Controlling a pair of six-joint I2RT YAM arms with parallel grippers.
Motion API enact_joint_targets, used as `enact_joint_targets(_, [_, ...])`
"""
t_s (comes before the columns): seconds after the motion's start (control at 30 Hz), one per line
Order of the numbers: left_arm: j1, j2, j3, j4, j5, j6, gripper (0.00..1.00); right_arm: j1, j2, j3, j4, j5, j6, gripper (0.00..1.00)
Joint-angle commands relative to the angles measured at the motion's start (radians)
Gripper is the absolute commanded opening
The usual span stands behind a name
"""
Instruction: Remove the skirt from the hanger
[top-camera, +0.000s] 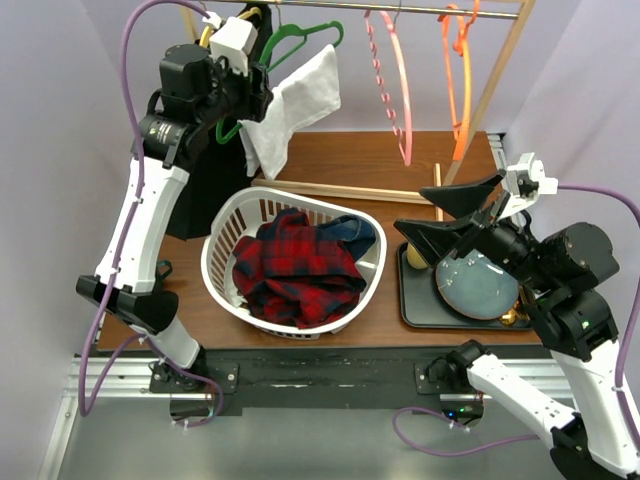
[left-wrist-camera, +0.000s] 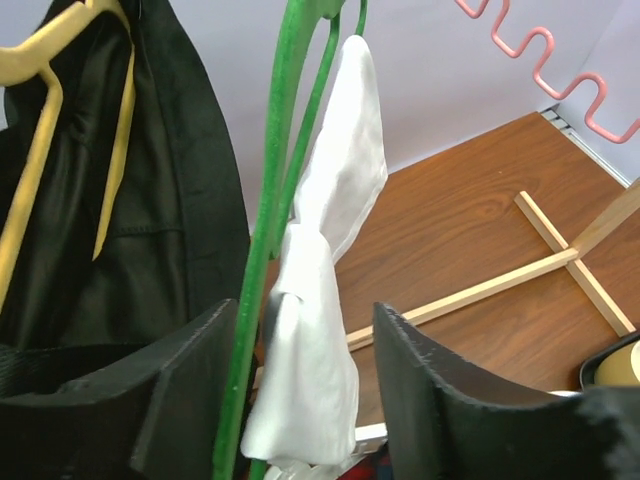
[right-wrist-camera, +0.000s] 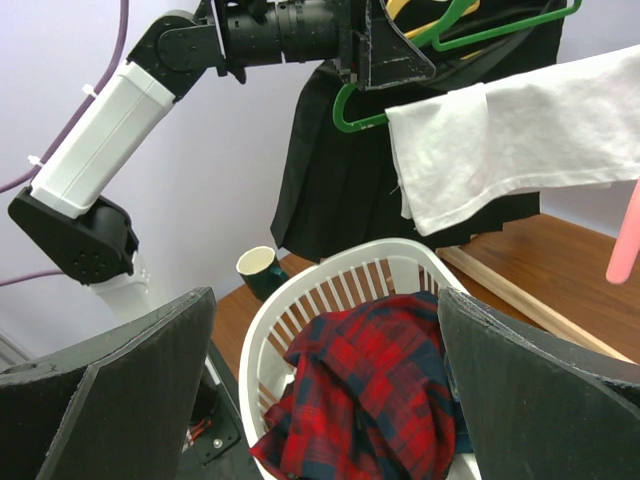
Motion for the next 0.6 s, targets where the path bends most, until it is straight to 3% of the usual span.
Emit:
enact_joint_targets(0.0, [0.002,-0.017,-0.016,0.079,0.013,-0.002,0.57,0.001,0.0,-0.004,0.026,-0.006,-0.002,0.96])
enact_joint_targets(0.17, [0.002,-0.038,-0.062,0.134,0.007,0.002,0.36,0.002,-0.003,-0.002,0.028,-0.003,0.004,0.96])
enact_joint_targets(0.33, [0.002,-0.048,-0.09,0.183,0.021,-0.007,0.26,0.001,-0.001,-0.002,0.034,-0.007,0.014,0.96])
enact_joint_targets(0.43, [0.002,-0.048,-0.082,0.189,0.019,-0.013,0.15,0.001,-0.001,-0.004,0.037,-0.009,0.015,0.96])
enact_joint_targets(0.5, [0.002,-0.052,-0.082,0.205,0.025,-0.022,0.01,0.001,-0.001,-0.005,0.036,-0.009,0.018,0.96])
enact_joint_targets(0.57, [0.0,-0.062,-0.087,0.232,0.034,-0.036,0.0,0.001,-0.001,-0.008,0.04,-0.01,0.018,0.96])
